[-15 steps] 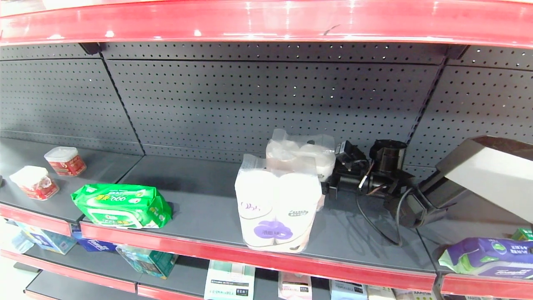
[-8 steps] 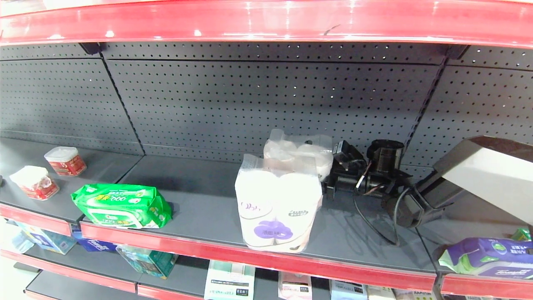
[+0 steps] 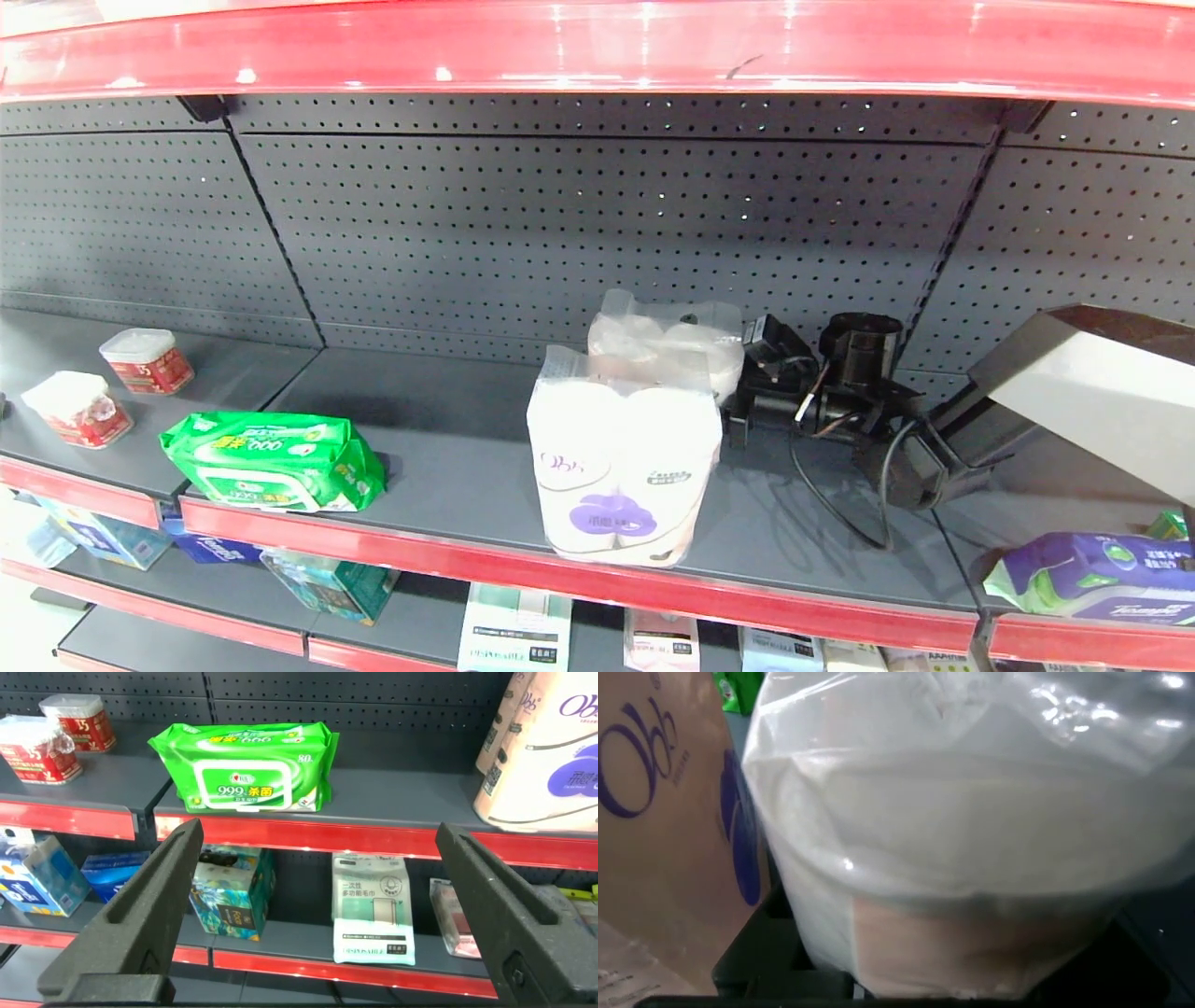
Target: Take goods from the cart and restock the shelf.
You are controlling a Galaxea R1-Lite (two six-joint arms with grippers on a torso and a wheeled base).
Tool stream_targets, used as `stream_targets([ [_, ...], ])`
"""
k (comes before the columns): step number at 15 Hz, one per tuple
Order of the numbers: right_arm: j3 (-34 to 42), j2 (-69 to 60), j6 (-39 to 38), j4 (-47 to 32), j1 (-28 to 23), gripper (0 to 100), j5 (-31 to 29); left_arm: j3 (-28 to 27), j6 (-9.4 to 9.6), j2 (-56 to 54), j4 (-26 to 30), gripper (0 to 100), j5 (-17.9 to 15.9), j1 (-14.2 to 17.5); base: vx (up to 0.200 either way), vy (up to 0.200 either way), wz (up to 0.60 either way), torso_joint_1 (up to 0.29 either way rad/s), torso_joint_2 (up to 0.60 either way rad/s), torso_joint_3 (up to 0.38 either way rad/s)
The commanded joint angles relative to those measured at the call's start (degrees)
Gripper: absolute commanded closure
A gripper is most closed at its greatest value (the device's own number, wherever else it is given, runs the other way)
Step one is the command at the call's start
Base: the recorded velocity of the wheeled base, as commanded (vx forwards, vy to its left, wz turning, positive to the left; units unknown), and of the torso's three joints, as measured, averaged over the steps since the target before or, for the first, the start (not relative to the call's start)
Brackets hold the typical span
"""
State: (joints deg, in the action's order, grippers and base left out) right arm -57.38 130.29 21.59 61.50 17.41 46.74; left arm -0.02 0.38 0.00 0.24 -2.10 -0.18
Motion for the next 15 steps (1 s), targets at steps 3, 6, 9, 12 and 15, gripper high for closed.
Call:
stream_targets([
  [3,-0.1,-0.1,-0.1,0.0,0.0,100,-0.1,0.0,-0.03,0.0,0.0,0,0.0,0.0,0.0,0.0,0.0,0.0,0.0,0.0],
  [6,0.0,-0.1,-0.1,-0.2,0.1,100,-0.2,0.0,-0.03,0.0,0.0,0,0.0,0.0,0.0,0.0,0.0,0.0,0.0,0.0],
  [9,-0.1,-0.1,0.0,-0.2,0.0,100,-0.4,0.0,-0.03,0.0,0.0,0,0.0,0.0,0.0,0.0,0.0,0.0,0.0,0.0],
  [12,0.1,-0.7,-1.0,-0.2,-0.2,0,-0.6,0.0,-0.03,0.0,0.0,0,0.0,0.0,0.0,0.0,0.0,0.0,0.0,0.0],
  [15,0.3,-1.9,-2.1,-0.2,-0.4,0,-0.6,0.0,0.06,0.0,0.0,0,0.0,0.0,0.0,0.0,0.0,0.0,0.0,0.0],
])
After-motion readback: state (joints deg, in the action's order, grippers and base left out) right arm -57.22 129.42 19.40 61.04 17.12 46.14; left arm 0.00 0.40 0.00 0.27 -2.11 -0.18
